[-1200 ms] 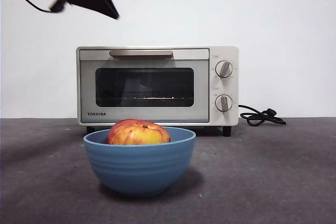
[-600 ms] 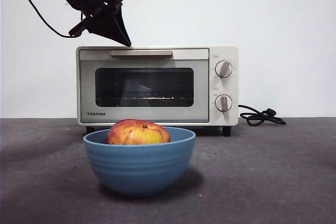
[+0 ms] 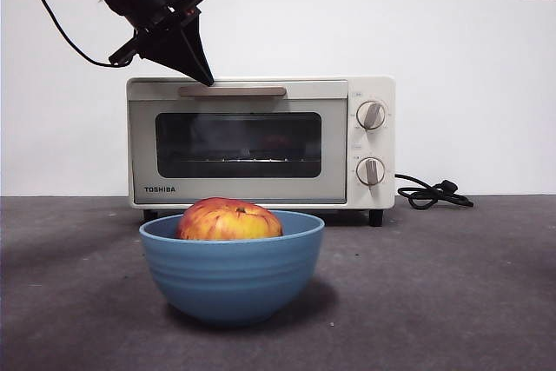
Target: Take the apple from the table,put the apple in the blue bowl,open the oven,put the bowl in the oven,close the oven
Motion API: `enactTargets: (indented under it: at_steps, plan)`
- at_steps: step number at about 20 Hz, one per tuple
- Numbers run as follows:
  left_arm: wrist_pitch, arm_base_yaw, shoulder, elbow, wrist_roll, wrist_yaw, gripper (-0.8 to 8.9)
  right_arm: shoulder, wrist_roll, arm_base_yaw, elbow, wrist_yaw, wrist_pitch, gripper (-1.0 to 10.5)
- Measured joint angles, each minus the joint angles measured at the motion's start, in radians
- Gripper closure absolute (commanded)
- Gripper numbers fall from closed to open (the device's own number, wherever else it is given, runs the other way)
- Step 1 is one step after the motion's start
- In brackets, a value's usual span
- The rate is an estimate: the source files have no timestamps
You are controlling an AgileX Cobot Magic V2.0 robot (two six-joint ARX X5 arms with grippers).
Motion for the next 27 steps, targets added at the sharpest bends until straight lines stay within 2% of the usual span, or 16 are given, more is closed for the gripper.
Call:
enactTargets:
  at_steps: [5, 13, 22, 27]
  plan:
    - [-0.101, -0.033, -0.003, 0.0, 0.029, -0.039, 8.19, -0.003, 0.0, 0.0, 0.0, -0.008, 0.021, 9.5]
    - [-0.134, -0.108, -0.007, -0.003, 0.044, -0.151, 8.19, -0.003, 0.008, 0.0, 0.0, -0.008, 0.021, 9.5]
    - [-0.193, -0.166, 0.0, -0.016, 0.045, -0.208, 8.19, -0.003, 0.007, 0.0, 0.0, -0.001, 0.021, 9.5]
    - [-0.194, -0.185, 0.002, -0.02, 0.045, -0.231, 8.19, -0.003, 0.007, 0.0, 0.0, 0.034, 0.021, 9.5]
